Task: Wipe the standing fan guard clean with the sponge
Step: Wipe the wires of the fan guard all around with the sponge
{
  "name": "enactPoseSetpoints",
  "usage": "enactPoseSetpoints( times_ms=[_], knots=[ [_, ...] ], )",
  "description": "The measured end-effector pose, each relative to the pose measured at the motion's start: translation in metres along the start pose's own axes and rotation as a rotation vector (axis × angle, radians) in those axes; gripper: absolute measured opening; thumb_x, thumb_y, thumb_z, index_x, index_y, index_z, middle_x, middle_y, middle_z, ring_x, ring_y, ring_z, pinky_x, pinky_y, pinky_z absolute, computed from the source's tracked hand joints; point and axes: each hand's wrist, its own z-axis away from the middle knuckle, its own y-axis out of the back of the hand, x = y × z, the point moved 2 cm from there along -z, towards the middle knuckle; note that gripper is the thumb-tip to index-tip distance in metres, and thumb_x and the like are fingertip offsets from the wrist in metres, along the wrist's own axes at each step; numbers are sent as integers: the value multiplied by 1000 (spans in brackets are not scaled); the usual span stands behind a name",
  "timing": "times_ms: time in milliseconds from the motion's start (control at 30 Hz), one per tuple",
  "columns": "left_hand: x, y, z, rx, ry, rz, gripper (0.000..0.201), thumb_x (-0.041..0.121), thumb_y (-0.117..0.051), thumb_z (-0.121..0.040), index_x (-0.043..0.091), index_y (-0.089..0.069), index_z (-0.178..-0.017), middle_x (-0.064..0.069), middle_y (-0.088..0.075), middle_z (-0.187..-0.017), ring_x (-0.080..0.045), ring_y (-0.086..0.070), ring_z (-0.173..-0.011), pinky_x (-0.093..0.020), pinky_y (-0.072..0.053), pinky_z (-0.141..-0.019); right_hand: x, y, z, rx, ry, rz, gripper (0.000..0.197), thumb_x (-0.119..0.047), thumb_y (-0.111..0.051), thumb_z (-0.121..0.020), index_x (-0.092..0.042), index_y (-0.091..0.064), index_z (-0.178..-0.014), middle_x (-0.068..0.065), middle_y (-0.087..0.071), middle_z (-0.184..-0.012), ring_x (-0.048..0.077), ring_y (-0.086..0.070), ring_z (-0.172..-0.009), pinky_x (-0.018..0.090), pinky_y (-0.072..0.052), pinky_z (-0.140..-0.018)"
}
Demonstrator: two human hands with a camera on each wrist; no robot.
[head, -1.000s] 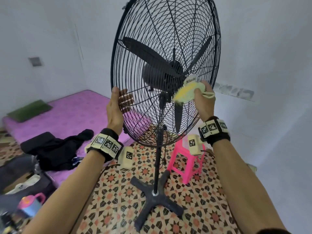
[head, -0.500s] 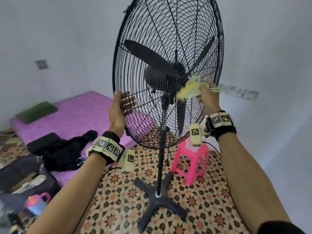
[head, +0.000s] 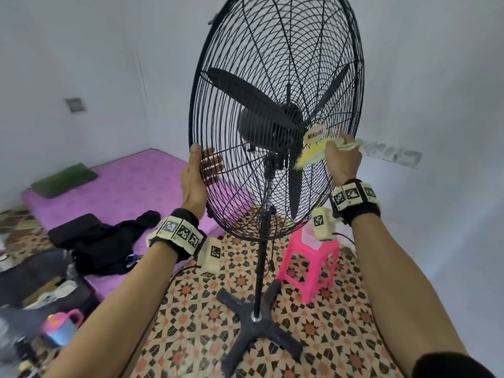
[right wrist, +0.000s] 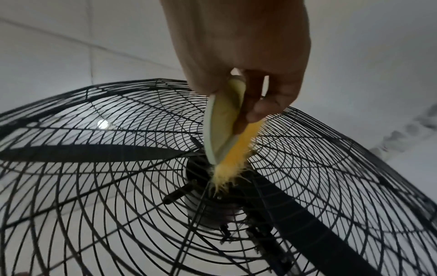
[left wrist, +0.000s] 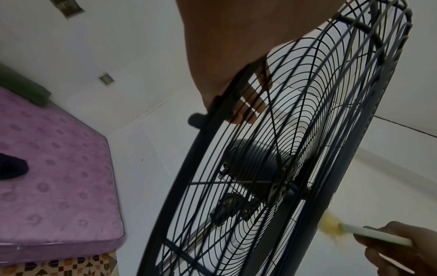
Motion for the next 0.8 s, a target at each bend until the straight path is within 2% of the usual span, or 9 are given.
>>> enactPoseSetpoints(
  times_ms=[67,133,200,333,433,500,600,667,800],
  knots=[
    [1,0,1,1,-7,-8,96,92,-42,-78,17,-68,-131,-7,-77,-116,-28,-73,-111,-61,-49,-107,5,0,1,-46,-24,-103,41,-14,-54,-93,-19,-59,-133,-8,-61,-98,6,-58,-79,12,-46,-55],
    [5,1,3,2,-25,3,83,83,-40,-84,17,-68,-127,-7,-79,-112,-27,-75,-104,-58,-53,-103,8,0,1,-95,-110,-234,41,-14,-55,-92,-25,-61,-131,-4,-63,-111,15,-61,-95,21,-51,-64],
    [6,1,5,-8,-27,4,78,80,-39,-86,19,-69,-125,-6,-79,-112,-26,-75,-104,-56,-54,-103,12,2,2,-126,-159,-290,41,-14,-57,-92,-25,-62,-131,0,-63,-120,20,-62,-103,24,-52,-65],
    [5,-2,3,-13,-22,3,94,89,-42,-77,17,-68,-130,-6,-78,-113,-26,-74,-107,-56,-52,-105,14,2,8,-54,-95,-198,42,-14,-54,-95,-18,-57,-136,4,-64,-121,10,-62,-87,14,-48,-56],
    [4,-1,1,-4,-22,19,93,92,-44,-76,18,-70,-127,-6,-78,-113,-28,-74,-109,-59,-50,-107,-2,-5,9,-82,3,-194,41,-20,-55,-90,-30,-59,-130,-1,-63,-119,9,-61,-90,25,-51,-68],
    [3,1,2,-17,-20,18,90,90,-43,-78,19,-69,-126,-6,-79,-112,-27,-74,-107,-59,-51,-106,-10,-7,8,-123,-20,-244,38,-18,-55,-92,-35,-59,-126,-3,-61,-119,11,-60,-95,26,-52,-67],
    [4,2,3,-23,-25,15,82,88,-44,-77,23,-71,-119,-6,-79,-111,-26,-74,-107,-57,-52,-105,-6,-5,8,-41,-44,-223,42,-14,-54,-93,-25,-59,-132,0,-64,-115,9,-60,-83,20,-49,-57],
    [2,1,1,-23,-8,22,91,91,-44,-75,20,-71,-124,-7,-78,-115,-28,-73,-110,-58,-51,-106,-5,-6,10,30,-18,-132,45,-13,-54,-92,-22,-56,-137,-1,-67,-103,9,-60,-71,21,-49,-54],
    [-1,1,-5,-15,-25,10,100,95,-43,-75,18,-68,-133,-8,-76,-120,-29,-71,-116,-62,-46,-110,-16,-10,13,-2,64,-85,44,-15,-54,-91,-26,-58,-134,-3,-69,-104,8,-61,-73,20,-49,-56]
  ],
)
